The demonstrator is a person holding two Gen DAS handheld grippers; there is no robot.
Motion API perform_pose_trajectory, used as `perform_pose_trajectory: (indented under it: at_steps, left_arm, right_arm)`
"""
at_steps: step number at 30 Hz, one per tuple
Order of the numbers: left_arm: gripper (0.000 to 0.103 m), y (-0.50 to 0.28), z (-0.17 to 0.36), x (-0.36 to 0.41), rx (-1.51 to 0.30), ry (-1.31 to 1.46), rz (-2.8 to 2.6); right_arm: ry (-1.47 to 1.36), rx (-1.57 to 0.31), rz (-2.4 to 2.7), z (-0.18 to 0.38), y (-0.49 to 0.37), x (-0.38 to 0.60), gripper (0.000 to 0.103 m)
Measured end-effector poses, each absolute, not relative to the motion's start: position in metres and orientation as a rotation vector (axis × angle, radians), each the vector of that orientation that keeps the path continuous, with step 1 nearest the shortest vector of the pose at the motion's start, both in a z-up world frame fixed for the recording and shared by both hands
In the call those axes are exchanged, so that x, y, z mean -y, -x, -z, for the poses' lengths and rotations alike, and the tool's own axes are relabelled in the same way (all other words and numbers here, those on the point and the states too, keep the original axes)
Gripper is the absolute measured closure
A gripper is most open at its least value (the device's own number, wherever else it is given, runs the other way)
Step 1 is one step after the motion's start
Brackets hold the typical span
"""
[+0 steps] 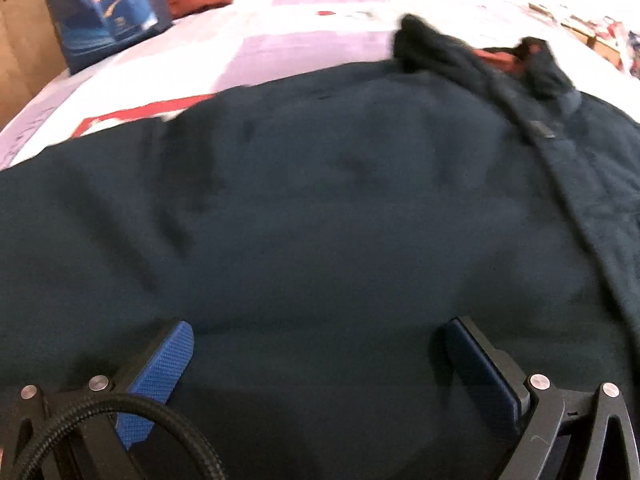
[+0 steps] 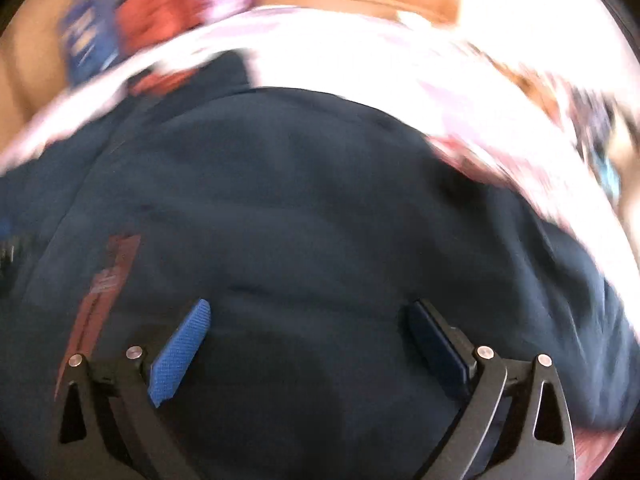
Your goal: Fold large clothes
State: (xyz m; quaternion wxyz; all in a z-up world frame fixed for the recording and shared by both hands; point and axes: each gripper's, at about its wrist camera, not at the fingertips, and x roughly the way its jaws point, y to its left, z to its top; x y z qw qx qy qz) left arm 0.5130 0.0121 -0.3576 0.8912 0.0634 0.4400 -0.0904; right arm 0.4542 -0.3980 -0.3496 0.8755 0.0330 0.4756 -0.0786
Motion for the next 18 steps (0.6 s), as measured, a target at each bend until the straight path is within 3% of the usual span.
perform_pose_trajectory:
  at_steps: [11,18]
  left_arm:
    - [0.000,-0.506,0.358,-0.010,-0.942,-0.180,0.182]
    - [0.000,-0.418,0.348,-0.035,-0.981,-0.211,0.200]
  right_arm:
    - [-0.044,-1.052,0.228,0.347,-0.447,0.416,0.001]
    - [-0.029,-1.159,0.192,0.341,-0.363,0.399,0.000]
